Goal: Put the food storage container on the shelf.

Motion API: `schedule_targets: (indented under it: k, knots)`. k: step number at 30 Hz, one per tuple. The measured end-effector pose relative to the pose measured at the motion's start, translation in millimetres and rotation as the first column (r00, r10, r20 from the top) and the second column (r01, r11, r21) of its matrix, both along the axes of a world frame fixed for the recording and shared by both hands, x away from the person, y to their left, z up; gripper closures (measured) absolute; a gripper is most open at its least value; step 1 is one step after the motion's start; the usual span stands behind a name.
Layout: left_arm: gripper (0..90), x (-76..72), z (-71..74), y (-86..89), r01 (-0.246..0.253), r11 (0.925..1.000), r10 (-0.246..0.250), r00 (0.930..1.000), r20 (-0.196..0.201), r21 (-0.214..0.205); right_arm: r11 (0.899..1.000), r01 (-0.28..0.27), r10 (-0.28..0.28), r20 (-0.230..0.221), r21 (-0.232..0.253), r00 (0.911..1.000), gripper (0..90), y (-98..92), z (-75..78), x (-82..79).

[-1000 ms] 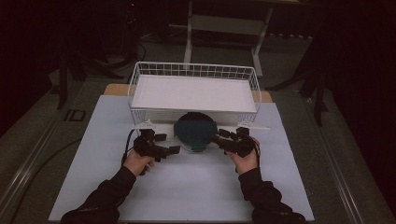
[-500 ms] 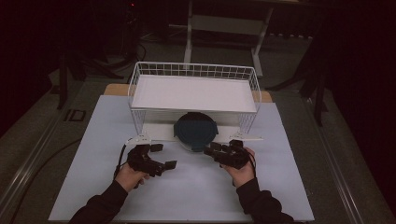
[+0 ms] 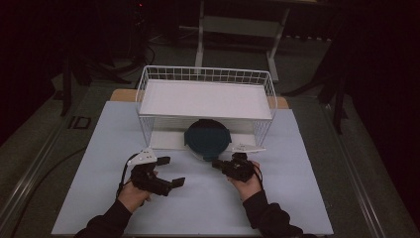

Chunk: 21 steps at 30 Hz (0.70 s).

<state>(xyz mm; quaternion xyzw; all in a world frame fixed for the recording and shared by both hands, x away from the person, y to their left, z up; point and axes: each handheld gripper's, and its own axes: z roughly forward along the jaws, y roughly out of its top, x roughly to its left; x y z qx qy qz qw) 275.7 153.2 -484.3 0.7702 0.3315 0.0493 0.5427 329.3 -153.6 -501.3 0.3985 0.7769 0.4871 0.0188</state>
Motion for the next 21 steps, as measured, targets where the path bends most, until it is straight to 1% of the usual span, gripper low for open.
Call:
schedule_targets:
  k: [2, 4, 5, 7, 9, 13, 14, 16, 17, 18, 21]
  knots:
    - [0.0, -0.8, 0.3, 0.7, -0.007, 1.0, 0.007, 0.9999, 0.013, 0.0, 1.0, 0.0, 0.0, -0.001, 0.006, 1.0, 89.9, 0.7, -0.5, 2.3]
    - [0.0, -0.7, -0.1, 1.0, -0.007, 1.0, 0.007, 0.9999, 0.011, -0.003, 1.0, 0.0, 0.0, -0.002, 0.005, 1.0, 89.9, 1.7, -0.5, 3.0]
    - [0.0, -0.7, -1.3, 1.7, -0.014, 0.9999, 0.014, 0.9998, 0.014, -0.005, 1.0, 0.002, -0.002, 0.005, 0.001, 1.0, 89.9, 3.9, -0.5, 4.6]
    - [0.0, -0.6, -2.6, 1.9, -0.017, 0.9998, 0.017, 0.9998, 0.013, -0.011, 1.0, 0.004, -0.004, -0.001, 0.007, 1.0, 89.9, 6.1, -0.8, 7.3]
    - [0.0, -0.8, -3.4, 1.8, -0.022, 0.9998, 0.022, 0.9996, 0.019, -0.002, 1.0, 0.006, -0.006, 0.004, 0.006, 1.0, 89.9, 8.9, -0.9, 10.4]
    - [0.0, -0.9, -4.8, 2.1, -0.022, 0.9997, 0.022, 0.9995, 0.023, -0.009, 1.0, 0.015, -0.015, 0.007, 0.008, 0.9999, 89.9, 14.2, -1.2, 19.6]
    - [0.0, -0.9, -4.8, 2.1, -0.022, 0.9997, 0.022, 0.9995, 0.023, -0.009, 1.0, 0.015, -0.015, 0.007, 0.008, 0.9999, 89.9, 14.2, -1.2, 19.6]
    - [0.0, -1.1, -5.3, 2.2, -0.021, 0.9998, 0.021, 0.9995, 0.025, -0.006, 1.0, 0.024, -0.024, 0.011, 0.004, 0.9997, 89.9, 18.0, -2.2, 27.2]
    - [0.0, -1.3, -5.4, 2.2, -0.02, 0.9998, 0.02, 0.9995, 0.026, -0.009, 1.0, 0.024, -0.024, 0.011, 0.004, 0.9997, 89.9, 18.0, -2.2, 27.2]
    - [0.0, -1.5, -5.4, 2.3, -0.021, 0.9997, 0.021, 0.9994, 0.027, -0.011, 0.999, 0.037, -0.037, 0.008, 0.006, 0.9993, 89.9, 19.8, -3.1, 32.0]
    - [0.0, -1.9, -5.0, 2.5, -0.021, 0.9997, 0.021, 0.9993, 0.03, -0.011, 0.999, 0.05, -0.05, 0.003, 0.008, 0.9987, 89.9, 21.5, -4.2, 38.6]
